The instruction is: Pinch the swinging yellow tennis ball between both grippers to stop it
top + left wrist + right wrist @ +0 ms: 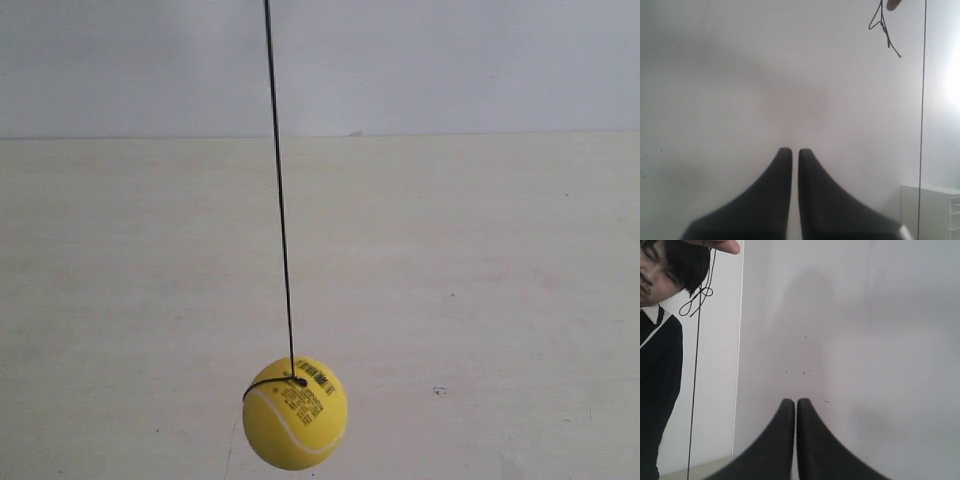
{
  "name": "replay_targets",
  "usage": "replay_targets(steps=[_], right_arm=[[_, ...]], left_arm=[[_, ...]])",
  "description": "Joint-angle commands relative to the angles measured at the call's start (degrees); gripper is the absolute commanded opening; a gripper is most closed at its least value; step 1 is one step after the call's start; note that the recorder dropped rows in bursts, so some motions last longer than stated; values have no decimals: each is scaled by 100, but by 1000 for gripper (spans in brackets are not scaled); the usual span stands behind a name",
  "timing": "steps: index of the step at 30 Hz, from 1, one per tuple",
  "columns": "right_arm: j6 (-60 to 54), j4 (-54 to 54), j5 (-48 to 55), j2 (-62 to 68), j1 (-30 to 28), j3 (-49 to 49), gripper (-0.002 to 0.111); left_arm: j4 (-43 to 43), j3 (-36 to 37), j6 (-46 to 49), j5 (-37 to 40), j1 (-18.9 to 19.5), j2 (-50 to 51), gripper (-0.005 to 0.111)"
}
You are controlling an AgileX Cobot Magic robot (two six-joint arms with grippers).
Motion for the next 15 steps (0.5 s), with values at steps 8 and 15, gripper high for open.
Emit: replay_targets(steps=[8,15], right_arm=[[32,-16,3,-26,6,-24,0],[32,-16,3,-26,6,-24,0]], left_arm=[[-18,-8,-45,40,-2,-28,5],[-18,-8,1,40,-2,-28,5]])
